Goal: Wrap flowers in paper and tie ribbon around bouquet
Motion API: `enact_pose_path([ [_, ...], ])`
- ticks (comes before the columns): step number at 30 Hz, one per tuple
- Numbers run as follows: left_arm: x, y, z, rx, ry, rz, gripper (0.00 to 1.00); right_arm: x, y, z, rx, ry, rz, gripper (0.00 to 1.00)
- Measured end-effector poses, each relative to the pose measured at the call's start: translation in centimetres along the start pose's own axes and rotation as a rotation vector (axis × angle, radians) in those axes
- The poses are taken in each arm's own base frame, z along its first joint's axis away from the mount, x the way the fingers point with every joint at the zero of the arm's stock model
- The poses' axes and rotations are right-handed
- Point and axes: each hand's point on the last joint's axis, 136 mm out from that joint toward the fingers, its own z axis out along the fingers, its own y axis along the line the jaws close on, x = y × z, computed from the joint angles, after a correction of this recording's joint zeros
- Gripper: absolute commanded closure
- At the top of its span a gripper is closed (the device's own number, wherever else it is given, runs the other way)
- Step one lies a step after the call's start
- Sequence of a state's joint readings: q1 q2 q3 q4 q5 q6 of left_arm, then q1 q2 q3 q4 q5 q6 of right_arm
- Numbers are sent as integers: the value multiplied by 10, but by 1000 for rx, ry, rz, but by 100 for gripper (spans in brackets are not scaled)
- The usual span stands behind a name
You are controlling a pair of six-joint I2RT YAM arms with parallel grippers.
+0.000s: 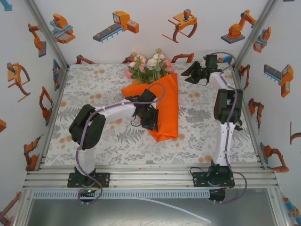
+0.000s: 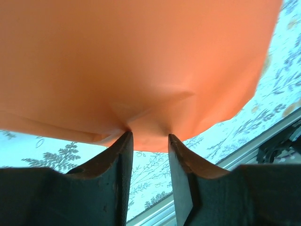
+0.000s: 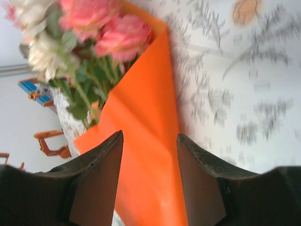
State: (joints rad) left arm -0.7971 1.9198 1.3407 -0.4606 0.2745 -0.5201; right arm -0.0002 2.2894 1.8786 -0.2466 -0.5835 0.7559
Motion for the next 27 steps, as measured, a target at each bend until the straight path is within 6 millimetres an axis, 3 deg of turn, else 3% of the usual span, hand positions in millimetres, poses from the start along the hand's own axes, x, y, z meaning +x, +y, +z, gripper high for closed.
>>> enact_pose_path([
  [6,-32,-19,-53,36,-164,29,40,31,50,-95,-21,-58,-170,53],
  [8,-39,-26,-68,54,-210,38,36,41,58,-116,-15,-74,-220,53],
  [11,-47,-36,-93,79,-276,53,23,55,54,-137,31,-87,-269,52],
  [16,-61,-45,-146,80,-422,68,15,71,27,-163,189,-106,-327,50],
  [20,-73,-38,-203,54,-611,38,6,66,1,-190,338,-171,-342,47],
  [22,-76,-23,-230,34,-703,-38,0,56,-21,-206,419,-212,-313,46],
  [24,-77,2,-253,28,-789,-148,3,43,-50,-224,503,-254,-265,45],
  [27,-70,51,-263,36,-876,-340,3,31,-94,-246,597,-291,-171,45],
])
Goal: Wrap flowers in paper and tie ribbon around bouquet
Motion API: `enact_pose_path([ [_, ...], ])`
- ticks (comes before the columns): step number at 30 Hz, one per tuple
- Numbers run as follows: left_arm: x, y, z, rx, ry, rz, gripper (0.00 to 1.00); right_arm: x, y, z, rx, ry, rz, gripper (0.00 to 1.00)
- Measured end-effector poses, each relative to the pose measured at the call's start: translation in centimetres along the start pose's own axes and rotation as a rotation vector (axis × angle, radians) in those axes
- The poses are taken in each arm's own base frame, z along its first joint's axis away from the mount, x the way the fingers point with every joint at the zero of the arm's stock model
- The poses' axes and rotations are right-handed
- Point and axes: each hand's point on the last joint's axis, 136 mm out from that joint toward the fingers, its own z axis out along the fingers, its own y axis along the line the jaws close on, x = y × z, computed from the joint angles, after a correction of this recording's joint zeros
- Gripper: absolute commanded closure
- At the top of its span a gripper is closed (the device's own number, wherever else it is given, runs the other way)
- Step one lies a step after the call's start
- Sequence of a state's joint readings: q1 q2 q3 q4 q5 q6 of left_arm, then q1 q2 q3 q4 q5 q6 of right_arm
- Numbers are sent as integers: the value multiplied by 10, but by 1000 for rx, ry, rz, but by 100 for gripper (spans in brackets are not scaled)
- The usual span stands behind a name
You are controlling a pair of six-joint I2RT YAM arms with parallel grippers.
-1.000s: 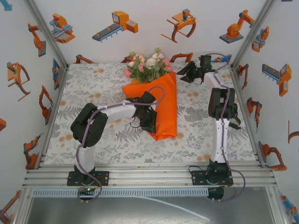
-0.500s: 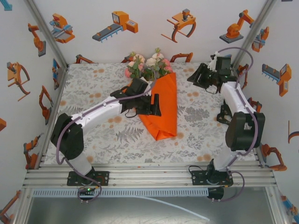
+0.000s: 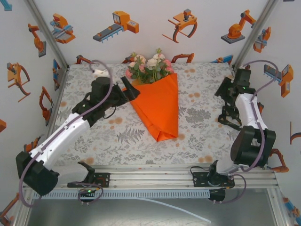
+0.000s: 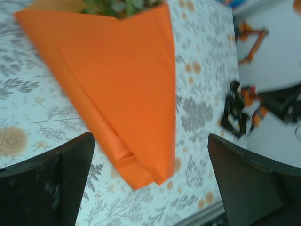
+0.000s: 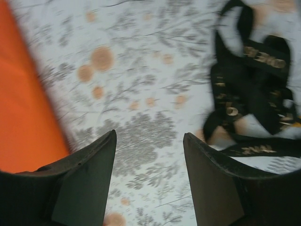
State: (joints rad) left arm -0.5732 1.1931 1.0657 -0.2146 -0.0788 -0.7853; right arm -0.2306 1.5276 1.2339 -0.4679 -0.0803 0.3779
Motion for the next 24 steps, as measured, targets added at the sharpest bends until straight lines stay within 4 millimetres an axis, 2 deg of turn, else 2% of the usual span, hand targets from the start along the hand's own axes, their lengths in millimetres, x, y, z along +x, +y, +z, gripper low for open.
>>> enact_pose_path([
  [3,13,45,7,-68,11,-109,3,1,-40,14,76,26,75,45],
  [5,28,51,13,-86,65,-98,3,7,-59,27,111,61,108,48],
  [8,42,35,11,-40,121,-37,3,25,-74,49,133,147,137,50],
  [11,48,17,5,32,154,2,0,47,-77,64,129,234,152,54],
  [19,66,1,-4,136,211,52,0,101,-76,68,97,348,170,59],
  [21,70,-2,-5,148,228,79,0,107,-77,72,98,363,172,59],
  [24,77,-2,-7,154,262,116,1,108,-73,83,84,361,166,75],
])
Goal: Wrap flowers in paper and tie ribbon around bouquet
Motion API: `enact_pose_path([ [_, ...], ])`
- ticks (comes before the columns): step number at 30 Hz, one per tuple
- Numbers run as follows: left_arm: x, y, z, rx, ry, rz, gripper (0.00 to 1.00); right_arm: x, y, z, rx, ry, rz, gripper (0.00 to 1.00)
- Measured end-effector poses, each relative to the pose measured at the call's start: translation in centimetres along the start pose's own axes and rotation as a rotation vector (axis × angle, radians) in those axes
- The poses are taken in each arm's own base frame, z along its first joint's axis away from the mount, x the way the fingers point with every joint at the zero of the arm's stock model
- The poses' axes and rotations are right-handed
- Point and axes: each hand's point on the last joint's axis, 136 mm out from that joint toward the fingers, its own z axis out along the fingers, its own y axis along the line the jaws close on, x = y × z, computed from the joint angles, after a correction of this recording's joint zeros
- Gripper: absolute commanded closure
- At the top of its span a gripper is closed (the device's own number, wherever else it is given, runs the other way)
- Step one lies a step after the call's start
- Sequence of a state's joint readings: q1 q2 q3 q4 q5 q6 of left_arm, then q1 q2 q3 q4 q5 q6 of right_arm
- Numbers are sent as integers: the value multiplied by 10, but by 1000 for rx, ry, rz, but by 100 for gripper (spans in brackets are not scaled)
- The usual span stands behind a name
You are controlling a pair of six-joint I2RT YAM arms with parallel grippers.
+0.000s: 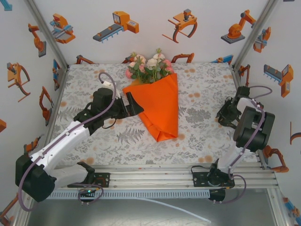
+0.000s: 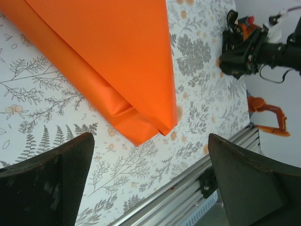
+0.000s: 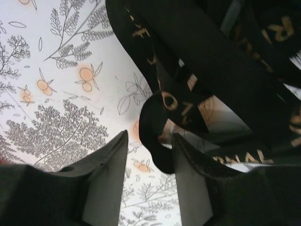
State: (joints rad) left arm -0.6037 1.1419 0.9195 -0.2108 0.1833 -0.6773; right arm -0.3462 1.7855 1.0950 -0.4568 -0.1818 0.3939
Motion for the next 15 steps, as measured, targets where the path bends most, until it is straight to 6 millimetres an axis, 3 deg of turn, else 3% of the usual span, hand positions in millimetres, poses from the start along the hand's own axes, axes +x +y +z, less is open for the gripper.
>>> enact_pose_path([
  [4,10,2,0,-4,43,20,1,2,14,5,-24,2,-23,100],
  [7,14,0,0,6,63,26,1,7,27,1,-42,6,-35,100],
  [9,17,-5,0,26,73,34,1,10,40,-14,-68,-7,-35,100],
  [12,20,-23,7,93,91,57,1,12,84,-62,-160,-97,-38,100],
  [15,20,-51,20,198,95,88,2,37,160,-132,-351,-213,-81,100],
])
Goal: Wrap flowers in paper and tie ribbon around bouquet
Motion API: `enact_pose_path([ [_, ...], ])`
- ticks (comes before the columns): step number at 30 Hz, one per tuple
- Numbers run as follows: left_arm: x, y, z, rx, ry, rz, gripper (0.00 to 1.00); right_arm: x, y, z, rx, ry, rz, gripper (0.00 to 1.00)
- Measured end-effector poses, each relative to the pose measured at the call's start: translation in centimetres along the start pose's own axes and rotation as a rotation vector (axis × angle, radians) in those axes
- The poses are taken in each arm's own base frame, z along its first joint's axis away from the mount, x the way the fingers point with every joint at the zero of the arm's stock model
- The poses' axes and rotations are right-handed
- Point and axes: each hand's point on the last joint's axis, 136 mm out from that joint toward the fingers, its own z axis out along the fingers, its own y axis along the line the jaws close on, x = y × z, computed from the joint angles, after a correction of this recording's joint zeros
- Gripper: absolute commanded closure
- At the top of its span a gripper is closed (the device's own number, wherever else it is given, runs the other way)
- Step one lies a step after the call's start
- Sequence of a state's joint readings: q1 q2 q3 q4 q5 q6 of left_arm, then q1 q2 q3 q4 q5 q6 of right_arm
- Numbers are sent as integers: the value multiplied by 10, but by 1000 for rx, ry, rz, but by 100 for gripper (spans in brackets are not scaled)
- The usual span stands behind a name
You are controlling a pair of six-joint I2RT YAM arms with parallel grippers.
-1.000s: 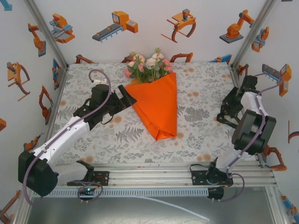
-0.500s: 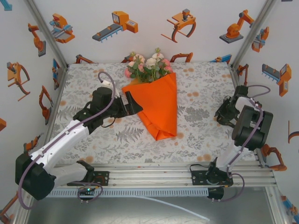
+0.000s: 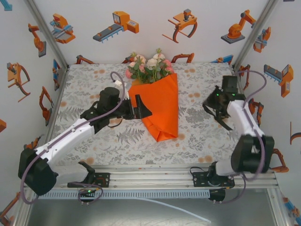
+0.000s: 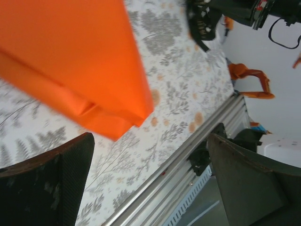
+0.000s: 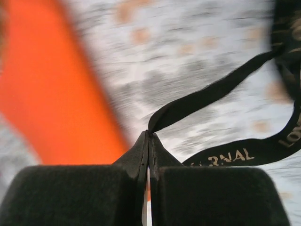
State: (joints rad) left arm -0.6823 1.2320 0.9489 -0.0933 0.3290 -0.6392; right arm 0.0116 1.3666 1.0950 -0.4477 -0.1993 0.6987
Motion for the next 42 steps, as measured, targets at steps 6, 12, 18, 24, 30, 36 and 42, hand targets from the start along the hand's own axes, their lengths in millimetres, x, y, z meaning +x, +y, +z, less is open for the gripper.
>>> enact_pose_path([
  [6,-10,-48,48,175,15,85,3,41,103,-54,-236,-41,33,100],
  [12,-16,-76,89,293,51,123,1,54,120,-55,-220,-33,79,100],
  [18,-8,-79,121,354,71,116,14,61,132,-60,-238,-35,116,100],
  [24,-9,-81,143,388,57,83,67,66,135,-61,-239,-29,141,100],
  [30,-15,-75,141,326,47,47,100,58,120,-62,-178,-47,25,43],
  [36,-36,-68,62,126,19,82,100,-11,41,-74,64,-172,-137,34],
  [42,-67,-36,-28,-43,-114,42,100,12,-36,-40,270,9,-276,43],
])
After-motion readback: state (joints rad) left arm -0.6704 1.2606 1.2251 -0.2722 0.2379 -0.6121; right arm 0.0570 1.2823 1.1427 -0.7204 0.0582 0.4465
